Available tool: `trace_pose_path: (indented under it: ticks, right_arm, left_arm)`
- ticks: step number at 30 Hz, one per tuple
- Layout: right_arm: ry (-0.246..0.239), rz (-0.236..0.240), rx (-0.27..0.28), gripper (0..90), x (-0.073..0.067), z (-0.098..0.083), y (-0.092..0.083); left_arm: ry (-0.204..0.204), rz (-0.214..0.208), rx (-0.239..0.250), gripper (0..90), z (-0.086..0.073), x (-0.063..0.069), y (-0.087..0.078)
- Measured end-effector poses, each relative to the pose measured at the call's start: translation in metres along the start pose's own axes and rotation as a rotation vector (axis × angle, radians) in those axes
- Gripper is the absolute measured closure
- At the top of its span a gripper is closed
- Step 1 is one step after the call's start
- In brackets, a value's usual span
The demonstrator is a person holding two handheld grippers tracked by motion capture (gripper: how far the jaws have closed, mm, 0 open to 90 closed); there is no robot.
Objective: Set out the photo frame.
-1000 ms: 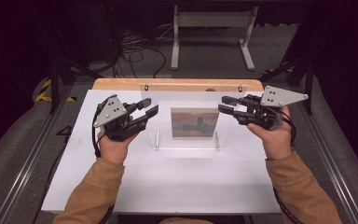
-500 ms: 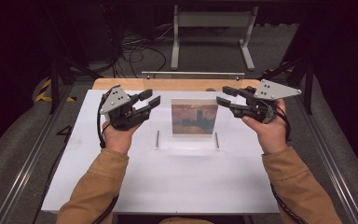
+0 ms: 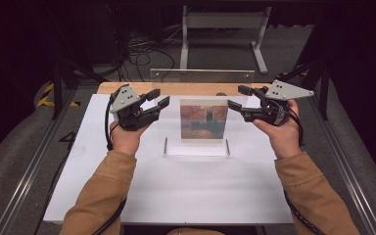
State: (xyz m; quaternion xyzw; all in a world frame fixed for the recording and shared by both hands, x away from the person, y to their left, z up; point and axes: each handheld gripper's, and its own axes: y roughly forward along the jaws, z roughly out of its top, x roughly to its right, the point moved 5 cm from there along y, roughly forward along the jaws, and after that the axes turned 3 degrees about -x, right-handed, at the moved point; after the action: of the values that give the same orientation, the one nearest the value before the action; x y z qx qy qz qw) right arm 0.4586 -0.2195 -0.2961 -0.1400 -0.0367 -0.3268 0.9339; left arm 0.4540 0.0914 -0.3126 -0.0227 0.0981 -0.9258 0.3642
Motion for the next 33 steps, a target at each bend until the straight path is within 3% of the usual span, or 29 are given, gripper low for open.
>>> trace_pose_path:
  ticks: [3, 9, 15, 21, 33]
  right_arm:
    - [0.009, -0.005, -0.009, 31.2, 0.001, -0.003, -0.002]
    - [0.031, -0.011, -0.016, 26.0, 0.001, -0.006, -0.015]
    - [0.020, -0.035, -0.038, 26.2, -0.001, -0.011, -0.033]
    - [0.035, -0.038, -0.101, 26.7, -0.007, -0.026, -0.056]
    - [0.071, -0.045, -0.165, 25.0, -0.019, -0.049, -0.096]
  left_arm:
    - [0.005, -0.003, -0.006, 49.9, -0.001, 0.001, 0.000]
    - [-0.006, 0.005, -0.024, 30.1, -0.002, 0.001, -0.004]
    - [-0.014, -0.001, -0.046, 23.1, -0.008, 0.004, -0.023]
    - [-0.016, 0.011, -0.073, 21.6, -0.018, 0.009, -0.050]
    - [-0.006, 0.015, -0.149, 19.7, -0.047, 0.014, -0.084]
